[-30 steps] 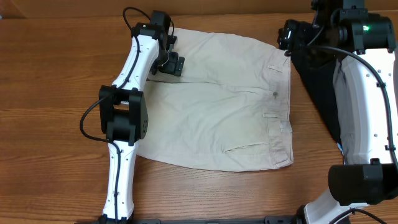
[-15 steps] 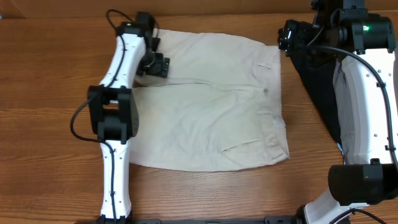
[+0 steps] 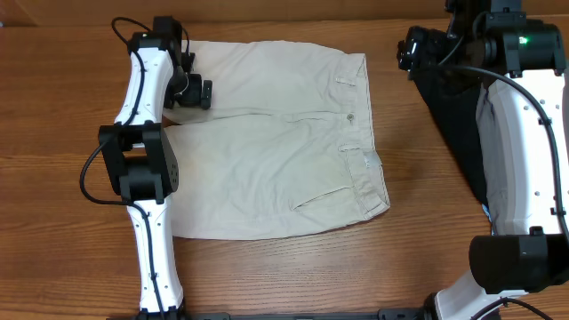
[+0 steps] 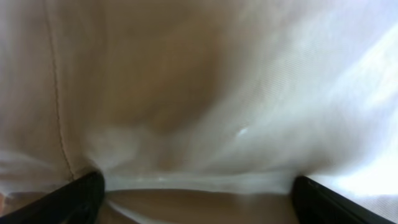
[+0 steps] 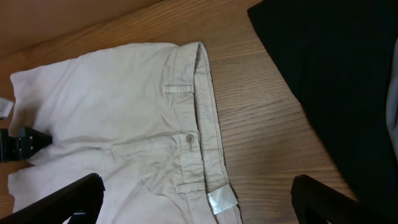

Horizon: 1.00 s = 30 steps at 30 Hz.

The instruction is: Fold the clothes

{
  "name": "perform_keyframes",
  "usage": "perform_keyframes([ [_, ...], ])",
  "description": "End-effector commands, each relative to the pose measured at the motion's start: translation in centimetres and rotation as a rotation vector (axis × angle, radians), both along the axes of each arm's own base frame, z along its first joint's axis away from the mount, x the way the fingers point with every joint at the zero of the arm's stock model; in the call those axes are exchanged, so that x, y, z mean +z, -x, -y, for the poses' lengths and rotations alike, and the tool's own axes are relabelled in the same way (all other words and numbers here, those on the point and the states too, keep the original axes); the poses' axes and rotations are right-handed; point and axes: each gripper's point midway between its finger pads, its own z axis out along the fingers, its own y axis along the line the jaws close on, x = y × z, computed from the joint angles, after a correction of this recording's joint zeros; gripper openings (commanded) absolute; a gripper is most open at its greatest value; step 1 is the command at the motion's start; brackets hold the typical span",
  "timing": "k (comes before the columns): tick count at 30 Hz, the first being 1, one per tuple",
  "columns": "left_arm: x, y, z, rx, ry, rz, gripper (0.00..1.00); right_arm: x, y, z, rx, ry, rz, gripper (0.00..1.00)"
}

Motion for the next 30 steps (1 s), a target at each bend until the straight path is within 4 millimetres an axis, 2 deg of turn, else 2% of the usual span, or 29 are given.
perform_keyframes([
  [1, 3.0, 0.4, -1.7, -0.007, -0.053, 0.003, 1.00, 1.4, -0.1, -0.2, 0.000, -0.002, 0.033, 1.00],
  [3, 6.6, 0.6, -1.5, 0.018, -0.052, 0.037, 1.00, 2.8, 0.4, -0.1, -0.001, -0.003, 0.055, 1.00],
  [4, 9.7, 0.8, -1.4, 0.049, -0.049, 0.074, 1.00, 4.2, 1.0, -0.1, -0.001, -0.004, 0.077, 1.00],
  [7, 15.7, 1.7, -1.0, 0.110, -0.035, 0.155, 1.00, 6.9, 2.4, -0.1, -0.004, -0.008, 0.123, 1.00],
  [11, 23.5, 4.3, -0.2, 0.154, -0.018, 0.275, 1.00, 10.1, 5.2, 0.0, -0.022, -0.024, 0.181, 1.00],
  [12, 26.1, 5.4, 0.4, 0.166, -0.008, 0.321, 1.00, 11.0, 6.3, 0.1, -0.036, -0.035, 0.194, 1.00],
  [16, 31.4, 8.2, 1.8, 0.156, -0.006, 0.427, 1.00, 12.7, 9.6, 0.3, -0.061, -0.049, 0.212, 1.00],
  [18, 33.9, 9.7, 3.3, 0.126, 0.006, 0.483, 1.00, 13.5, 11.7, 0.8, -0.109, -0.054, 0.213, 1.00],
  [19, 35.4, 11.1, 4.9, 0.102, 0.023, 0.514, 1.00, 13.8, 13.2, 1.2, -0.138, -0.053, 0.210, 1.00],
  [22, 36.2, 13.4, 6.5, 0.111, 0.000, 0.520, 1.00, 14.0, 16.0, 2.2, -0.197, -0.027, 0.193, 1.00],
  [25, 35.3, 16.2, 7.3, 0.154, -0.034, 0.480, 1.00, 13.9, 18.3, 2.6, -0.227, -0.022, 0.174, 1.00],
  [27, 34.2, 18.2, 7.3, 0.201, -0.047, 0.439, 1.00, 13.8, 19.2, 2.5, -0.223, -0.028, 0.172, 1.00],
  [30, 32.3, 21.2, 5.9, 0.326, -0.087, 0.389, 1.00, 12.9, 19.8, 2.0, -0.222, -0.061, 0.145, 1.00],
])
